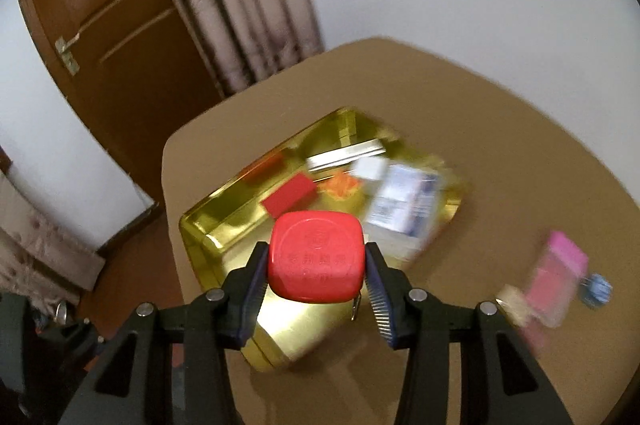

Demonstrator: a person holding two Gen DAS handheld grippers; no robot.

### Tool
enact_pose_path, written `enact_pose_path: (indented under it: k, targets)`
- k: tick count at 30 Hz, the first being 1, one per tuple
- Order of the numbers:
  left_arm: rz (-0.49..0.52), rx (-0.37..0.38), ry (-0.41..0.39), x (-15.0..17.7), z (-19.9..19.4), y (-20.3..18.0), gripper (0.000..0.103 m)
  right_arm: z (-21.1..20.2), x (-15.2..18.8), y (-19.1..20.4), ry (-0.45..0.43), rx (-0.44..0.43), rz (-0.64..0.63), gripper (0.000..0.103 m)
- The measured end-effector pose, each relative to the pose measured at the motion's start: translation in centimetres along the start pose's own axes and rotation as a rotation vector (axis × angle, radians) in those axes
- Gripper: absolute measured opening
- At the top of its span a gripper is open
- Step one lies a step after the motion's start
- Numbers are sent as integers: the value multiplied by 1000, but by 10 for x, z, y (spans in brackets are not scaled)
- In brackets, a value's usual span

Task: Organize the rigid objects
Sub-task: 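Grasp the red rounded case with the right tool, carry it into the tin, open, then lift the right tool away from the tin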

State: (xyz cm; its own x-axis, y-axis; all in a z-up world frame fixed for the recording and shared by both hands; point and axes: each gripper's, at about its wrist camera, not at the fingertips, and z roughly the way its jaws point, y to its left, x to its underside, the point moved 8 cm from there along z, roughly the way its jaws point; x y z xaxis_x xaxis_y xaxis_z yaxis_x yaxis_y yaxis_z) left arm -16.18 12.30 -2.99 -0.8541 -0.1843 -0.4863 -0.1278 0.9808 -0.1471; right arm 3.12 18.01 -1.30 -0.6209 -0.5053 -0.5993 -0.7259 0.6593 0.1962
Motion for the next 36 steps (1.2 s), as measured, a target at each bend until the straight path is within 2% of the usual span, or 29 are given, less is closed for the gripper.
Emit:
enact_pose_path:
  k: [4, 7, 14, 18, 23, 28, 32, 36]
  targets:
    - [-9, 14, -1, -2, 0, 7, 82, 43, -5, 8, 66, 9, -4, 47]
    - [-2, 21, -1, -3, 0, 7, 82, 67, -3, 6, 112, 48, -13, 47]
    - [9, 44, 36, 4, 7, 4, 82, 100, -8, 4, 179, 94, -39, 48]
    - [16, 44, 40, 5, 7, 4, 82, 104, -14, 4, 176, 103, -18, 49]
    - [20, 39, 41, 6, 9, 0, 82, 84, -20, 6, 86, 117, -17, 51]
    - [30, 20, 17, 5, 7, -4, 82, 19, -11, -6, -124, 115, 40, 53]
    - [39, 19, 41, 10, 13, -9, 82, -32, 35, -64, -203, 264, 139, 56]
    - [65, 10, 57, 13, 17, -16, 82, -66, 112, -148, -160, 483, 275, 58]
